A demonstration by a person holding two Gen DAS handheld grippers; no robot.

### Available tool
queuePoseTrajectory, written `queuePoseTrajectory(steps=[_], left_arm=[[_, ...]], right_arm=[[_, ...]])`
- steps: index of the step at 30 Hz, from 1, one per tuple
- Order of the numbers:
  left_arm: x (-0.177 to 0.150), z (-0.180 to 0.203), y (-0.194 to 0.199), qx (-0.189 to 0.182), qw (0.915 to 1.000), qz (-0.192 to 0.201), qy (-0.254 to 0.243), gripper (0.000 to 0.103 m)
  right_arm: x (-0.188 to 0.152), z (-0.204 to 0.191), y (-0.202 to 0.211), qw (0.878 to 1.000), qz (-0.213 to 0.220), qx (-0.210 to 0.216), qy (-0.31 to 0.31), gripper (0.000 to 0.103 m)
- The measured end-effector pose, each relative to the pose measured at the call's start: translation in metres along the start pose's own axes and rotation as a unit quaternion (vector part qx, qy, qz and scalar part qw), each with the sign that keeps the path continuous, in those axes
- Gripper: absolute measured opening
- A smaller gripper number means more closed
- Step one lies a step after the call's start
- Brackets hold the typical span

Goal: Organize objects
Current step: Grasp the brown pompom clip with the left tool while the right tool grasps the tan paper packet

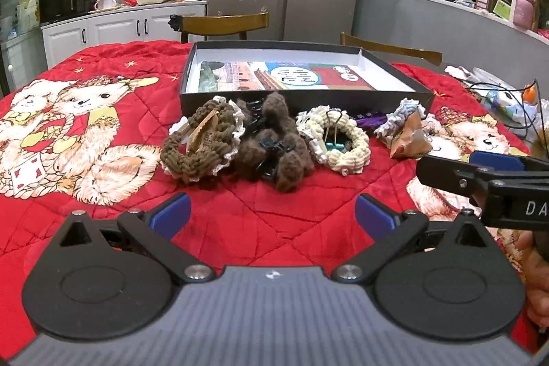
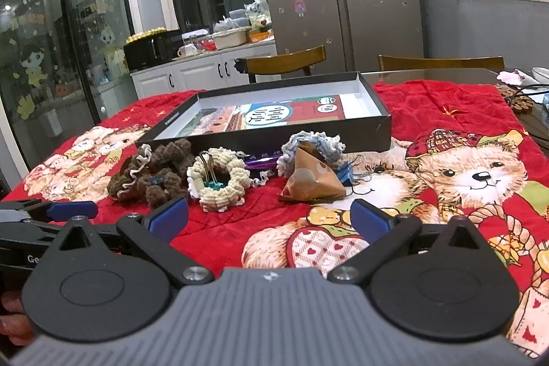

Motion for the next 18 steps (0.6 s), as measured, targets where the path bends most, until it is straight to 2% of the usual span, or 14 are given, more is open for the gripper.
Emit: queuePoseTrajectory(steps=[5, 13, 18], left_arm=[[-0.0010, 0.0017, 0.0055, 0.002, 0.9999, 0.016, -0.002, 0.102], [-0.0009, 0.0051, 0.0035, -0.020, 0.9997, 0.002, -0.017, 0.102], [-0.0018, 0.0093, 0.0056, -0.018, 0.9993, 0.008, -0.033, 0.102]], right_arm=[[-0.0004, 0.0011, 0.0012, 1.000, 0.003, 0.005, -0.002, 0.103], [-0.0002, 0.0005, 0.0037, 1.000, 0.011, 0.014, 0.000, 0.103], [-0.0007, 0.0037, 0.0065, 0.999, 0.022, 0.029, -0.006, 0.103]])
Point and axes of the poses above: each gripper's, at about its wrist camera, not at the fingertips, and y roughly against the way its jaws point, z to its right, x to its top, the point moved 1 cm from there along -y, roughly the way its jaws point, and after that the axes turned 13 degrees about -z, right-handed, at the moved point
